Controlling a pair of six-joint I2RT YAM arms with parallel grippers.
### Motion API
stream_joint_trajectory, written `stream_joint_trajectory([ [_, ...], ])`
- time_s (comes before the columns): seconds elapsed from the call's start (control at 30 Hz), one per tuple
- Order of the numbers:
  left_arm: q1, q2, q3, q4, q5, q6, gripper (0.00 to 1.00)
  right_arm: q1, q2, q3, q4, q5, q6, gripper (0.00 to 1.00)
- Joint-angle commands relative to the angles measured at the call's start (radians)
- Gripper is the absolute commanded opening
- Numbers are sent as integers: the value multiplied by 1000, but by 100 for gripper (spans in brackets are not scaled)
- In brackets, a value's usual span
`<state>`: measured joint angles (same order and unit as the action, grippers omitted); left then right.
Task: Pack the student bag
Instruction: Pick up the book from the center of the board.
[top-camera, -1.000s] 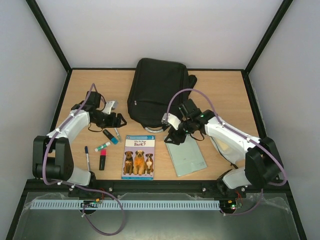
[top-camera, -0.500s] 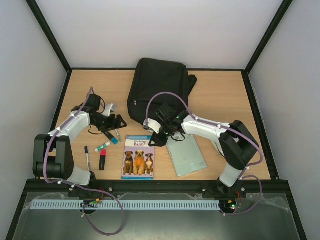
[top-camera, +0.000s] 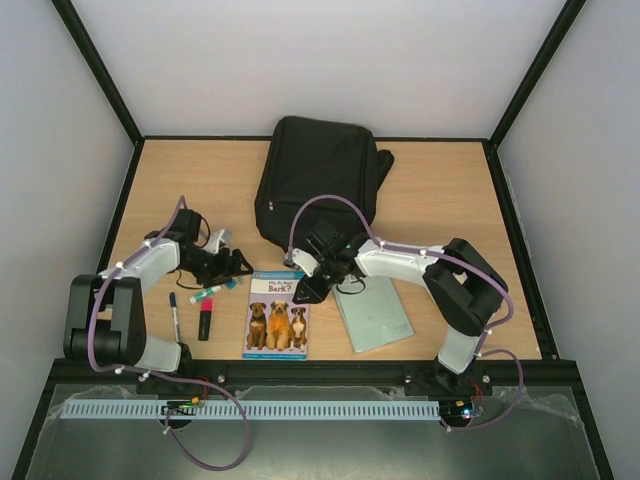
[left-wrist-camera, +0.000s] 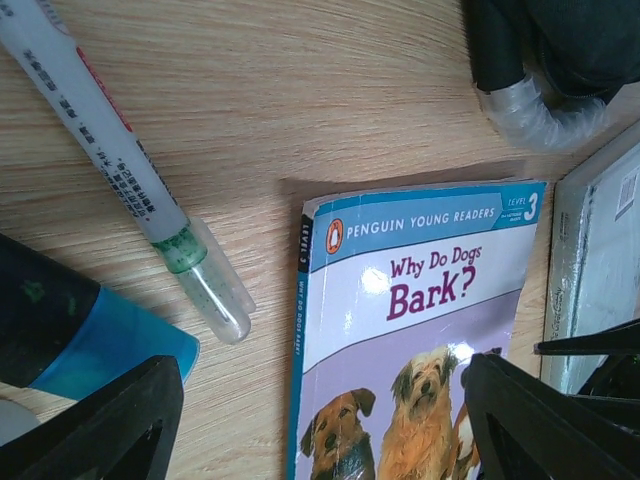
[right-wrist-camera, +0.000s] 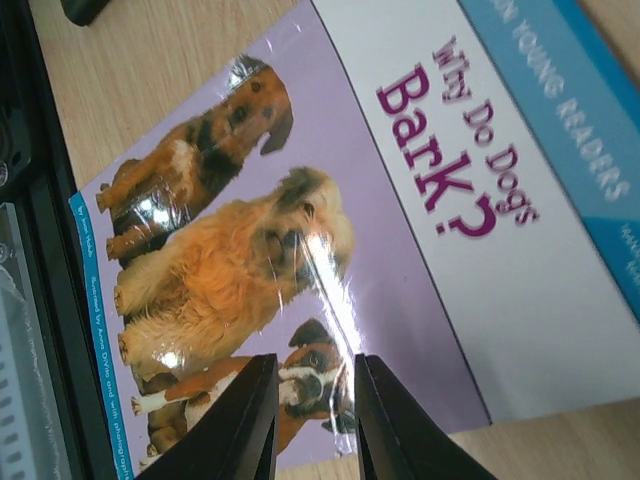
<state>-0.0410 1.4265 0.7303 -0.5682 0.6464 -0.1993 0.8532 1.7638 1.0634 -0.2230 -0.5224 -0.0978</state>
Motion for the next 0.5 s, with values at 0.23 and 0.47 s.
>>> stream_joint_trajectory([
  [0.23,-27,51,-10,-10,-27,-37,76,4,10,-111,46,-36,79,19],
  [0.47,-62,83,-28,26,-2,-42,70,4,-9,-144,65,-32,103,19],
])
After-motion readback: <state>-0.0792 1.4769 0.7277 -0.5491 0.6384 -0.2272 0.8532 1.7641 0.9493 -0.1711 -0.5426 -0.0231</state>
